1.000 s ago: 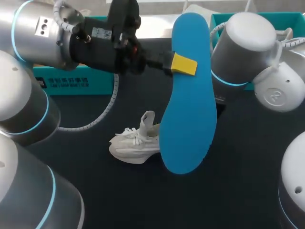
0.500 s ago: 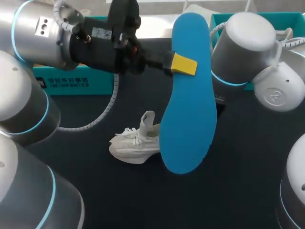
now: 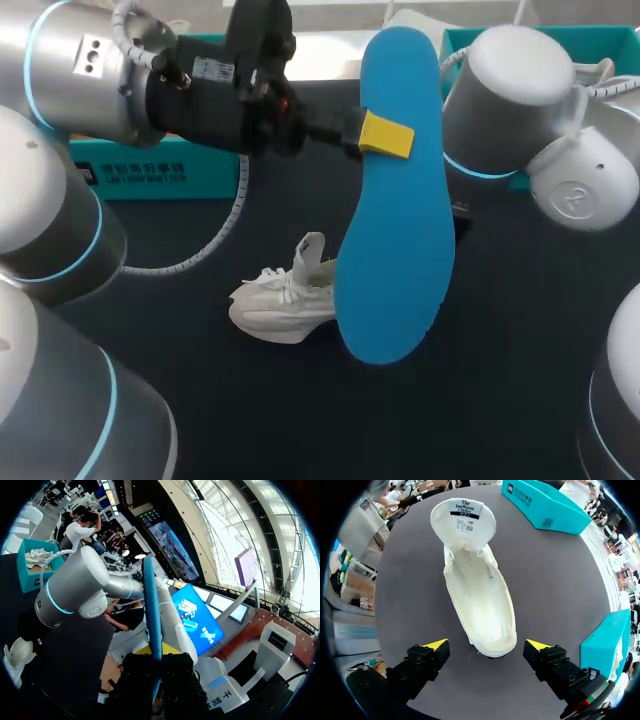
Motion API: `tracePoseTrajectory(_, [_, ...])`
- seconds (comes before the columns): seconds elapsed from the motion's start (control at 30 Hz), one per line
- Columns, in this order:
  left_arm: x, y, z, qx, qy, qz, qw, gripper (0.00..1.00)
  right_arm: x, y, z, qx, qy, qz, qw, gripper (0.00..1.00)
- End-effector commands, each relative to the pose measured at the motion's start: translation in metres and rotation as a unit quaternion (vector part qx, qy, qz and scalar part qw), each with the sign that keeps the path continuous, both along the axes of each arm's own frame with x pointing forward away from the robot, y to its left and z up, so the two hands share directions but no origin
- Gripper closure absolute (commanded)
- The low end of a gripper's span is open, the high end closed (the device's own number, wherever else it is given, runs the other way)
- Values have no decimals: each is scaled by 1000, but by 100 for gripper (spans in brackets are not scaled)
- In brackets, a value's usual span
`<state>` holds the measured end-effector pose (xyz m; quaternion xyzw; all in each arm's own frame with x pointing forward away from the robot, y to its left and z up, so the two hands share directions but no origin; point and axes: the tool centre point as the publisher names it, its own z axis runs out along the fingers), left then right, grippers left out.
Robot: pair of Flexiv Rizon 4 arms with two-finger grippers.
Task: Take the shoe out of the shoebox, open the shoe tongue, remove and reinsert the insole, then place the shoe into the shoebox
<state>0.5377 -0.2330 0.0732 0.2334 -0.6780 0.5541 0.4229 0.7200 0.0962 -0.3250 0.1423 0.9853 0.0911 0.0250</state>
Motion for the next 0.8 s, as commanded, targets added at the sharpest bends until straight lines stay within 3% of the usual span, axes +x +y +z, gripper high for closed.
tracePoseTrajectory(0.03, [-1, 0, -2, 0, 0, 1, 1000, 100, 16, 21, 9, -7, 5, 8, 1000, 0])
tracePoseTrajectory(0.2, [-1, 0, -2, 0, 0, 1, 1000, 100, 29, 39, 7, 2, 0, 20, 1000, 0])
tracePoseTrajectory(0.47, [-1, 0, -2, 0, 0, 1, 1000, 100, 50, 64, -34, -5, 17, 45, 999, 0])
tracePoseTrajectory(0.57, [-1, 0, -2, 0, 0, 1, 1000, 100, 53, 68, -40, -3, 16, 47, 999, 0])
tracePoseTrajectory(0.67, [-1, 0, -2, 0, 0, 1, 1000, 100, 55, 68, -44, -6, 21, 49, 999, 11])
tracePoseTrajectory(0.8, [-1, 0, -2, 0, 0, 1, 1000, 100, 57, 66, -48, -9, 24, 52, 998, 16])
